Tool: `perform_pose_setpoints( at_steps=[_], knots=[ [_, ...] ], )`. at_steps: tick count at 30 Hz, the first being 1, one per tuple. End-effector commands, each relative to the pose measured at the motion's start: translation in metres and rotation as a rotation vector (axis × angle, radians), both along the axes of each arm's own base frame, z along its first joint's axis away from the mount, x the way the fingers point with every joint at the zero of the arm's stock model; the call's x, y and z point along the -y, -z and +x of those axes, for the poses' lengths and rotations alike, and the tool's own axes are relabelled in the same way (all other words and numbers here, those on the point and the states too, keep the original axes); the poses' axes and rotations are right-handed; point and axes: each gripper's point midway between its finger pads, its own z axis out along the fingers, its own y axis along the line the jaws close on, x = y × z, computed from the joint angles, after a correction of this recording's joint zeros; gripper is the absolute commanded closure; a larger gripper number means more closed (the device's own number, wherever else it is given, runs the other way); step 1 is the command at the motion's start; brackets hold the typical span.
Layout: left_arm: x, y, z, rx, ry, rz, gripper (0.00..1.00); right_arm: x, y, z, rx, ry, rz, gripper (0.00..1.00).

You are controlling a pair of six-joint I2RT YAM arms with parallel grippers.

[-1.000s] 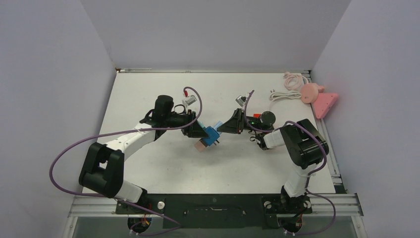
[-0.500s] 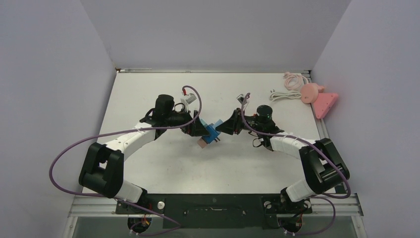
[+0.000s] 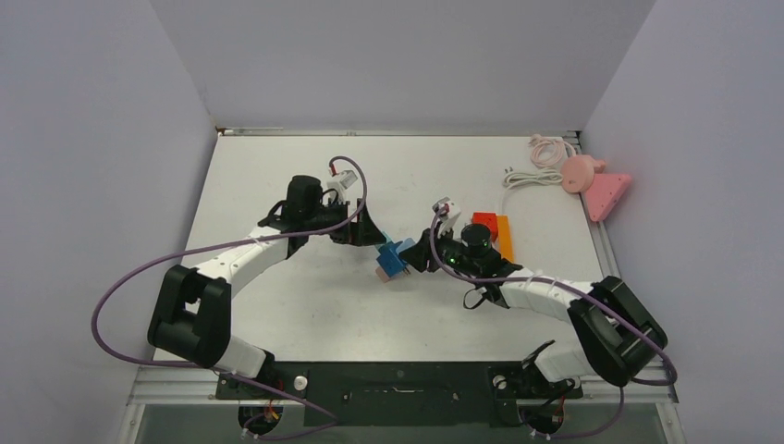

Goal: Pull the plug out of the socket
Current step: Remove the plug from the socket.

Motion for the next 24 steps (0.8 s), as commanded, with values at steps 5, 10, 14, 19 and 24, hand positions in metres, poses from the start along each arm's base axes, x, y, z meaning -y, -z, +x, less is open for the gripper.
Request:
perform_pose_setpoints(
  at_steps=[5, 10, 14, 19, 24],
  knots=[
    [0.025, -0.007, 0.009, -0.079, -0.014, -0.173, 0.04, 0.01, -0.04, 0.012, 0.31, 0.232, -0.067, 0.95],
    [0.038, 0.008, 0.0, -0.146, 0.014, -0.174, 0.03, 0.012, -0.037, 0.009, 0.332, 0.282, -0.084, 0.95],
    [0.044, 0.011, -0.004, -0.176, 0.028, -0.181, 0.01, 0.013, -0.034, 0.007, 0.339, 0.304, -0.095, 0.95],
    [0.051, 0.02, -0.008, -0.228, 0.046, -0.183, 0.14, 0.013, -0.035, 0.003, 0.345, 0.311, -0.081, 0.95],
    [0.059, 0.024, -0.013, -0.254, 0.063, -0.197, 0.2, 0.01, -0.033, 0.001, 0.337, 0.295, -0.079, 0.95]
  ],
)
